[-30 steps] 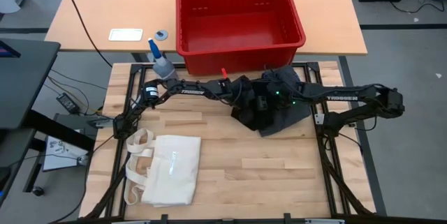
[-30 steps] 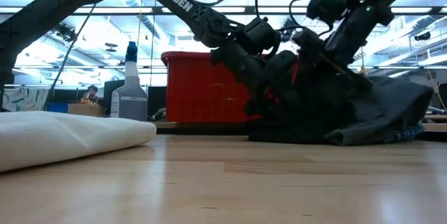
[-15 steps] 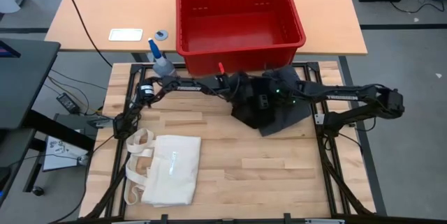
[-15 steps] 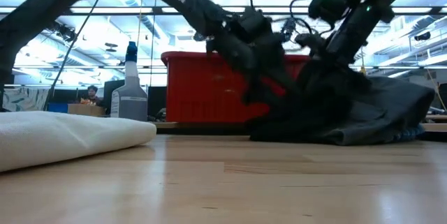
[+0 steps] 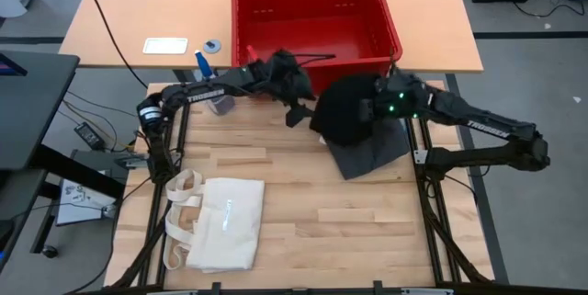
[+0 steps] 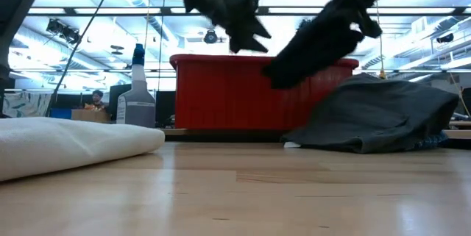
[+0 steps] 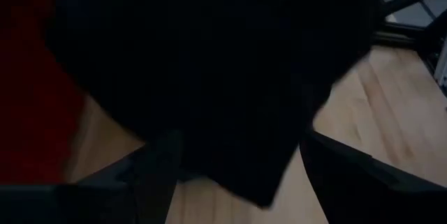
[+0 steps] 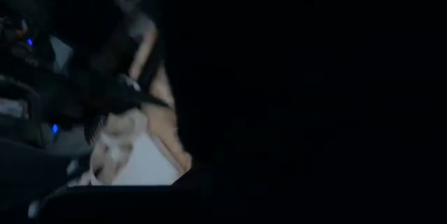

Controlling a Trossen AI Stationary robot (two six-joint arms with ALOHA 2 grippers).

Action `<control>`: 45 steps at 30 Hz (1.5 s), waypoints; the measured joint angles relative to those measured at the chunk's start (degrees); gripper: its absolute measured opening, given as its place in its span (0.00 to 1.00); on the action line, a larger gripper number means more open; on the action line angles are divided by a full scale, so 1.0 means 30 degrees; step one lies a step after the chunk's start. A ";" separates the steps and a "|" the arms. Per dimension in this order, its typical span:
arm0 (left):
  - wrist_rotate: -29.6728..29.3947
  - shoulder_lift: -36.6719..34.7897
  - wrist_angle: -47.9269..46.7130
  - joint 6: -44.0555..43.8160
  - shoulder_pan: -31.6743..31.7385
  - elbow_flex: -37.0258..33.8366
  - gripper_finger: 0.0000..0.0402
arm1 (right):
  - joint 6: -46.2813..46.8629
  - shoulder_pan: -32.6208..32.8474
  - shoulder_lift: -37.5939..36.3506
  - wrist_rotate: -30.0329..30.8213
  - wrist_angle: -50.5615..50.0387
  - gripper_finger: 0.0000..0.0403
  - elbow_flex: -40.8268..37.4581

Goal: Fold laundry
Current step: Put the folded black pants into the red bin

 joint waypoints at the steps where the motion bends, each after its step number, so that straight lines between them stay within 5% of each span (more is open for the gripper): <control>1: 0.0262 -0.0228 0.0479 0.0009 0.0210 -0.0762 0.73 | -0.0305 -0.0246 0.0153 0.0089 0.0042 0.11 0.0501; 10: -0.0164 -0.4639 0.6364 -0.3149 0.1363 -0.7187 0.73 | -0.3630 -0.3847 0.4230 -0.1583 0.3728 0.11 0.5384; 17: -0.2152 -0.7689 0.6007 -0.2102 0.1403 -0.7300 0.73 | -0.4690 -0.7113 1.0154 -0.6357 0.8274 0.12 0.9734; 26: -0.2328 -0.8529 0.3540 -0.3253 0.1416 -0.7315 0.73 | -0.6206 -0.9405 1.8299 -1.0237 0.8482 0.12 1.7404; 35: -0.2486 -0.8512 0.2210 -0.3654 0.1182 -0.7315 0.73 | -0.7056 -1.0818 2.4417 -1.6016 0.8306 0.12 2.0897; 45: -0.3049 -0.8512 0.1752 -0.4530 0.1197 -0.7315 0.73 | -0.6665 -1.2092 2.7961 -1.4672 0.5373 0.18 2.1874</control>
